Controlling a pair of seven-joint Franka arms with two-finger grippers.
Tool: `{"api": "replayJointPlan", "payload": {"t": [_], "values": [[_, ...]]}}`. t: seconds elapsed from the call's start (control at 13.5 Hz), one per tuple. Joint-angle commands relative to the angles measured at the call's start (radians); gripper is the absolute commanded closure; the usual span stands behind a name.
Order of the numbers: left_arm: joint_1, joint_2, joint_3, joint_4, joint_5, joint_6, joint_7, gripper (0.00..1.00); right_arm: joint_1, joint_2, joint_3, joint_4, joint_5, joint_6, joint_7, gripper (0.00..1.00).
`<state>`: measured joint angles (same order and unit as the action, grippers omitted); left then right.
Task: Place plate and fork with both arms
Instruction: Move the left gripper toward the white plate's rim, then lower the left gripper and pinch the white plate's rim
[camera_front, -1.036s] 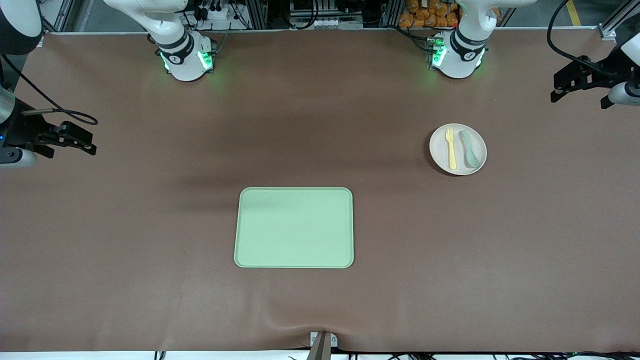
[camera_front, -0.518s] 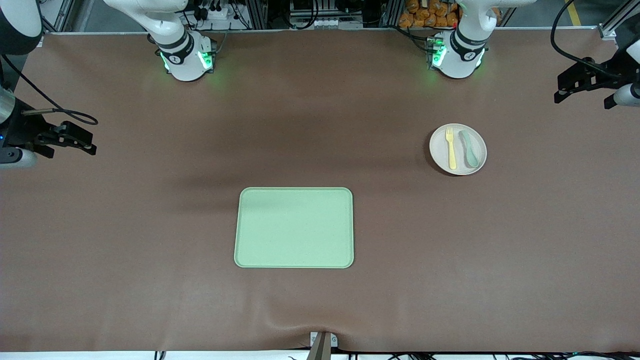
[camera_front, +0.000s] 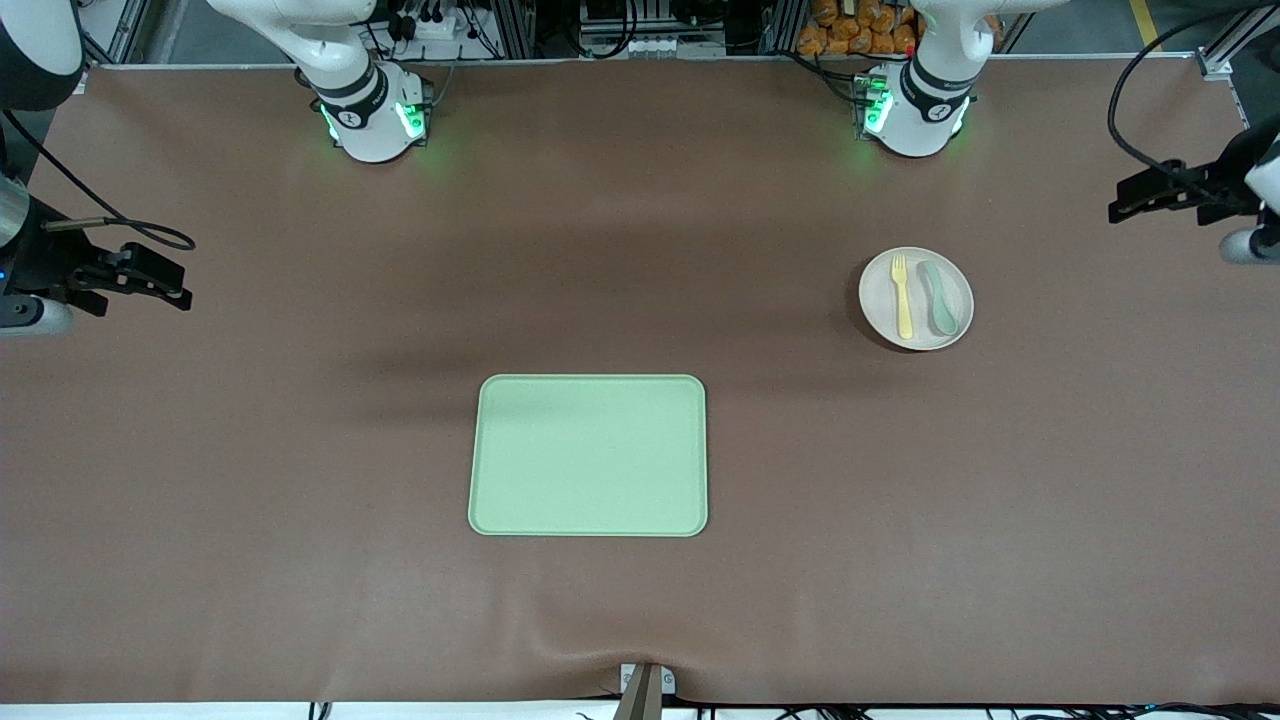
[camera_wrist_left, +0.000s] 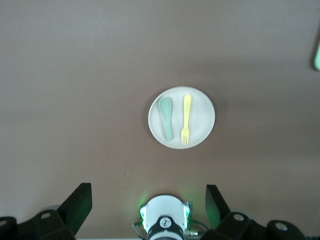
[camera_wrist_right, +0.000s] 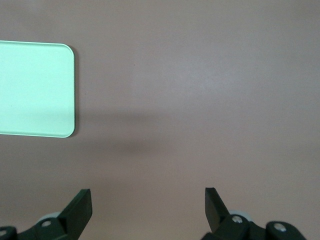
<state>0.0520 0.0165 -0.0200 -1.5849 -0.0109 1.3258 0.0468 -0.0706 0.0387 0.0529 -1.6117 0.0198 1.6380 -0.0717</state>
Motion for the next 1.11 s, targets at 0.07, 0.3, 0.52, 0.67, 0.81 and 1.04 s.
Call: {"api": "replayJointPlan", "payload": {"t": [0.07, 0.3, 0.52, 0.67, 0.81, 1.04], "values": [[0.018, 0.04, -0.003, -0.124, 0.006, -0.001, -0.013, 0.0, -0.028, -0.005, 0.016, -0.008, 0.005, -0.001, -0.019, 0.0], [0.028, 0.101, -0.003, -0.211, 0.008, 0.061, -0.013, 0.0, -0.026, -0.005, 0.016, -0.008, 0.005, -0.001, -0.019, 0.0], [0.029, 0.145, -0.003, -0.321, 0.008, 0.186, -0.011, 0.0, -0.029, -0.005, 0.016, -0.008, 0.006, -0.001, -0.019, 0.0], [0.029, 0.154, -0.003, -0.413, 0.009, 0.286, -0.011, 0.0, -0.029, -0.005, 0.016, -0.008, 0.006, -0.001, -0.019, 0.0], [0.032, 0.154, -0.003, -0.519, 0.009, 0.399, -0.008, 0.0, -0.029, -0.005, 0.016, -0.008, 0.006, -0.001, -0.019, 0.0], [0.087, 0.168, -0.003, -0.653, 0.011, 0.603, 0.021, 0.0, -0.029, -0.005, 0.016, -0.01, 0.006, -0.003, -0.019, 0.0]]}}
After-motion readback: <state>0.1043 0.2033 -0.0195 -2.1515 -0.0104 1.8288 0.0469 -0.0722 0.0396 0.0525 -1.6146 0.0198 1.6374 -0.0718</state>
